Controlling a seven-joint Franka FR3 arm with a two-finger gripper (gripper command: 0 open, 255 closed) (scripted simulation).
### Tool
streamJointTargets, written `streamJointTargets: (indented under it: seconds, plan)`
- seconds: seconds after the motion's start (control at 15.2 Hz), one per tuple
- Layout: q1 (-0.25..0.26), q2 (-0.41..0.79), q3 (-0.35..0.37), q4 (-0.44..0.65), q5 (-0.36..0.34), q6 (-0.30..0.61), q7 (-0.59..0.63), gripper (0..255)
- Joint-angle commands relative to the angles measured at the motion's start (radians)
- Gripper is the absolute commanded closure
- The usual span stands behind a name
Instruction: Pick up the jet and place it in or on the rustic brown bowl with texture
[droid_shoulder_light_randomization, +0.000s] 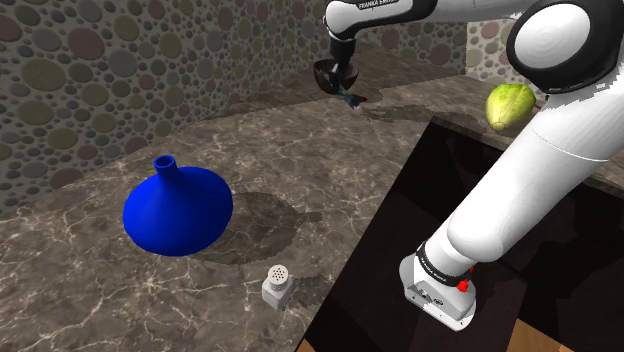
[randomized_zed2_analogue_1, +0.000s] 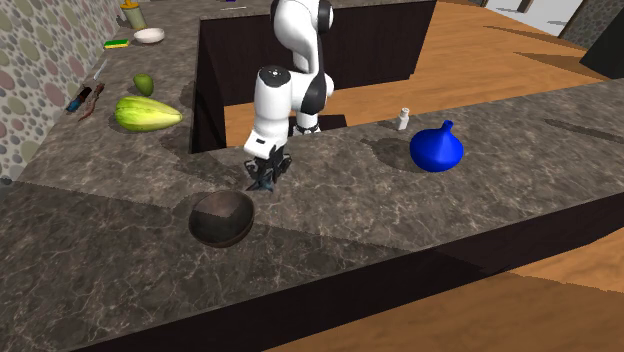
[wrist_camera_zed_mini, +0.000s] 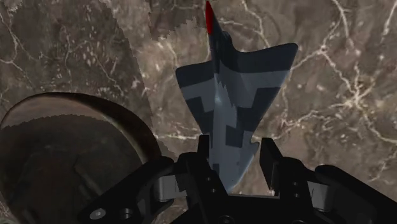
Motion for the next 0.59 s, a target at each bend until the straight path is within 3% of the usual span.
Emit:
streamJointTargets:
  seconds: [0.0, 0.53]
  plan:
    - [0.001, -0.002, 0.001, 0.026, 0.002, -0.028, -0.003, 255]
    - [0.003, -0.010, 0.003, 0.123, 0.007, -0.132, -0.019, 255]
